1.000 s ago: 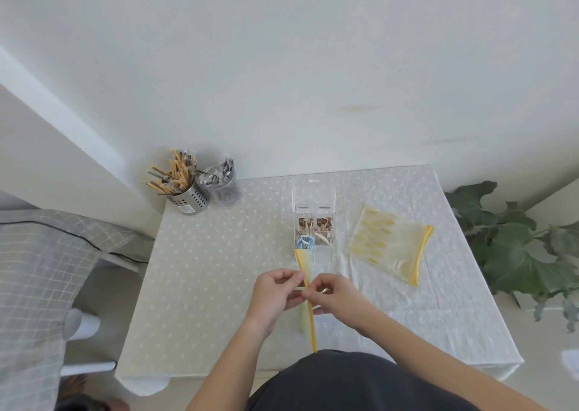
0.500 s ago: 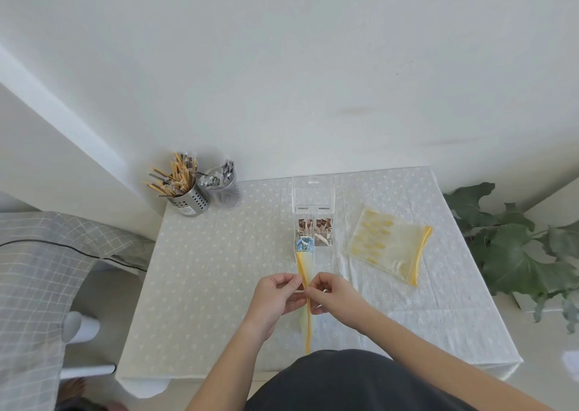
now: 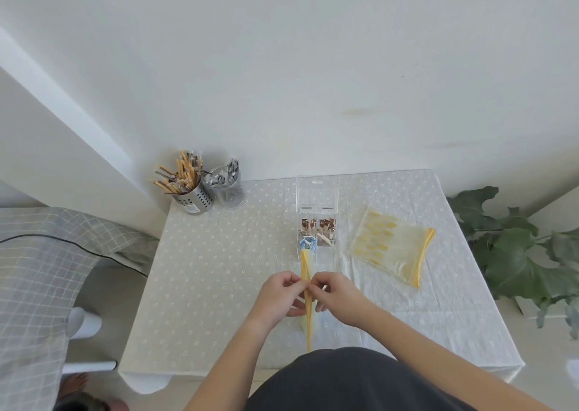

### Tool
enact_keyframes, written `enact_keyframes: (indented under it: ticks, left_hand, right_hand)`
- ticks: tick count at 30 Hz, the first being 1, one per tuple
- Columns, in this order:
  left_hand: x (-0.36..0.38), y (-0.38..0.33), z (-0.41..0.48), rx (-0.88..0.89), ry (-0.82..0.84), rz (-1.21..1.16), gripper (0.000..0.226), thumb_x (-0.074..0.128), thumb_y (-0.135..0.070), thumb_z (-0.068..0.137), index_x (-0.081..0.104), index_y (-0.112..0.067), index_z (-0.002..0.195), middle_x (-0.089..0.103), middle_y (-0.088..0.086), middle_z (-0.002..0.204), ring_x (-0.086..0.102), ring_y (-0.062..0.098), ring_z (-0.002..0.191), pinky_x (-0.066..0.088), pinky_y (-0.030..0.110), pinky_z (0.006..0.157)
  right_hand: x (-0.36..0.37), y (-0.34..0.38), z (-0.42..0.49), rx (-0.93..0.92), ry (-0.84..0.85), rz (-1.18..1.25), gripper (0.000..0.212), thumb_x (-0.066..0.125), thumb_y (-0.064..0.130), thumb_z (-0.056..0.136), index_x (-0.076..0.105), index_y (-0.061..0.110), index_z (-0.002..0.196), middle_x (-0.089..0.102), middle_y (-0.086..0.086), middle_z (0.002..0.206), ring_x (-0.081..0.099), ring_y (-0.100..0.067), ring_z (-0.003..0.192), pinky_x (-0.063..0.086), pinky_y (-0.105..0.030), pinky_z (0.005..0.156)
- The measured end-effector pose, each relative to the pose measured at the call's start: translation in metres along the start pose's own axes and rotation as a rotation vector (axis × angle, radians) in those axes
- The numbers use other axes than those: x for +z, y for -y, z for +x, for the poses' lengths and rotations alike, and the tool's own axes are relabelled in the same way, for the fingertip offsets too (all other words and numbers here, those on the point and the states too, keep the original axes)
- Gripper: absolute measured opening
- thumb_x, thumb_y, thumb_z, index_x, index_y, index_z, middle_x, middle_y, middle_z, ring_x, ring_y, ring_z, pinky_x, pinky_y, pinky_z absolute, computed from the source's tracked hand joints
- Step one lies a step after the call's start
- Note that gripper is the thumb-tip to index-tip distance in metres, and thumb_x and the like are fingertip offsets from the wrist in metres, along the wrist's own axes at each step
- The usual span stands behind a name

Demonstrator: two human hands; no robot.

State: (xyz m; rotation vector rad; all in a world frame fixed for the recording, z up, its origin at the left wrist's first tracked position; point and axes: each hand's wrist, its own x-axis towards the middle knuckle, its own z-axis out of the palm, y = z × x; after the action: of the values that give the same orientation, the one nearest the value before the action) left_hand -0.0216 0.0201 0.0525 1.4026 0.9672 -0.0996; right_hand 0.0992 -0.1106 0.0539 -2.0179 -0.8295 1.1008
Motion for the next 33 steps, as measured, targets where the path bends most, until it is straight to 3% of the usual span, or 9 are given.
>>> enact_keyframes:
  ticks: [5, 7, 10, 14, 17, 22, 26, 29, 33]
  left_hand:
    - [0.004, 0.009, 0.004, 0.141, -0.077, 0.331, 0.023, 0.06, -0.022, 0.105, 0.069, -0.017, 0.084, 0.068, -0.002, 0.101, 0.075, 0.019, 0.085, 0.068, 0.038, 0.075]
    - [0.006, 0.01, 0.006, 0.234, -0.107, 0.447, 0.021, 0.06, -0.02, 0.105, 0.065, -0.021, 0.084, 0.06, -0.009, 0.11, 0.072, 0.014, 0.087, 0.066, 0.041, 0.081]
    - [0.007, 0.007, 0.008, 0.321, -0.134, 0.575, 0.016, 0.057, -0.019, 0.107, 0.064, -0.019, 0.093, 0.054, -0.013, 0.122, 0.067, 0.007, 0.094, 0.059, 0.028, 0.09]
    - [0.006, 0.008, 0.007, 0.338, -0.152, 0.54, 0.016, 0.055, -0.02, 0.108, 0.067, -0.016, 0.098, 0.052, -0.015, 0.127, 0.067, 0.007, 0.099, 0.061, 0.03, 0.092]
    - [-0.001, 0.013, 0.005, 0.344, -0.192, 0.568, 0.018, 0.053, -0.016, 0.108, 0.066, -0.013, 0.098, 0.053, -0.013, 0.127, 0.064, 0.005, 0.104, 0.055, 0.024, 0.096]
    - [-0.042, 0.015, 0.006, 0.312, -0.372, 0.533, 0.016, 0.057, -0.013, 0.105, 0.072, -0.007, 0.102, 0.057, -0.007, 0.126, 0.064, 0.012, 0.107, 0.051, 0.027, 0.098]
    - [-0.032, 0.008, -0.008, 0.304, -0.377, 0.504, 0.019, 0.068, -0.02, 0.089, 0.063, -0.013, 0.072, 0.065, -0.011, 0.11, 0.065, 0.005, 0.099, 0.054, 0.032, 0.089]
    - [-0.021, 0.009, -0.011, 0.335, -0.342, 0.515, 0.018, 0.07, -0.018, 0.085, 0.056, -0.014, 0.074, 0.067, -0.009, 0.111, 0.066, 0.007, 0.104, 0.054, 0.031, 0.088]
    - [-0.012, 0.006, -0.013, 0.426, -0.286, 0.531, 0.028, 0.075, -0.02, 0.086, 0.048, -0.029, 0.084, 0.059, -0.025, 0.128, 0.059, -0.003, 0.12, 0.051, 0.027, 0.094]
  right_hand:
    - [0.002, -0.003, -0.001, 0.02, -0.066, -0.073, 0.026, 0.056, 0.029, 0.095, 0.063, 0.009, 0.08, 0.069, -0.004, 0.08, 0.072, -0.009, 0.061, 0.058, -0.039, 0.067]
    - [0.004, -0.003, 0.001, 0.011, -0.081, -0.105, 0.027, 0.057, 0.03, 0.092, 0.063, 0.009, 0.077, 0.067, -0.008, 0.078, 0.07, -0.018, 0.062, 0.053, -0.034, 0.059]
    - [0.003, -0.001, 0.006, 0.0, -0.103, -0.111, 0.025, 0.058, 0.031, 0.088, 0.063, 0.011, 0.074, 0.066, -0.009, 0.077, 0.066, -0.029, 0.067, 0.047, -0.031, 0.056]
    - [0.0, 0.004, 0.007, -0.012, -0.09, -0.068, 0.024, 0.059, 0.027, 0.091, 0.065, 0.011, 0.074, 0.066, -0.002, 0.071, 0.066, -0.008, 0.056, 0.054, -0.035, 0.06]
    - [-0.001, -0.002, 0.007, 0.025, -0.111, -0.045, 0.024, 0.06, 0.021, 0.089, 0.061, 0.009, 0.069, 0.063, -0.002, 0.068, 0.061, -0.017, 0.056, 0.05, -0.037, 0.058]
    - [-0.023, -0.018, 0.005, 0.077, -0.265, 0.01, 0.021, 0.066, 0.017, 0.092, 0.073, 0.006, 0.076, 0.058, 0.011, 0.11, 0.057, -0.002, 0.092, 0.041, -0.017, 0.072]
    - [-0.016, -0.02, 0.003, 0.037, -0.228, -0.077, 0.022, 0.067, 0.025, 0.091, 0.074, 0.017, 0.072, 0.058, 0.012, 0.117, 0.056, -0.009, 0.107, 0.039, -0.025, 0.086]
    - [-0.013, -0.022, 0.003, -0.029, -0.211, -0.175, 0.022, 0.067, 0.028, 0.092, 0.067, 0.027, 0.07, 0.057, 0.012, 0.12, 0.052, -0.011, 0.114, 0.037, -0.026, 0.093]
    - [-0.013, -0.016, 0.0, -0.121, -0.162, -0.239, 0.02, 0.067, 0.03, 0.092, 0.069, 0.025, 0.074, 0.055, 0.015, 0.125, 0.047, -0.01, 0.118, 0.037, -0.026, 0.096]
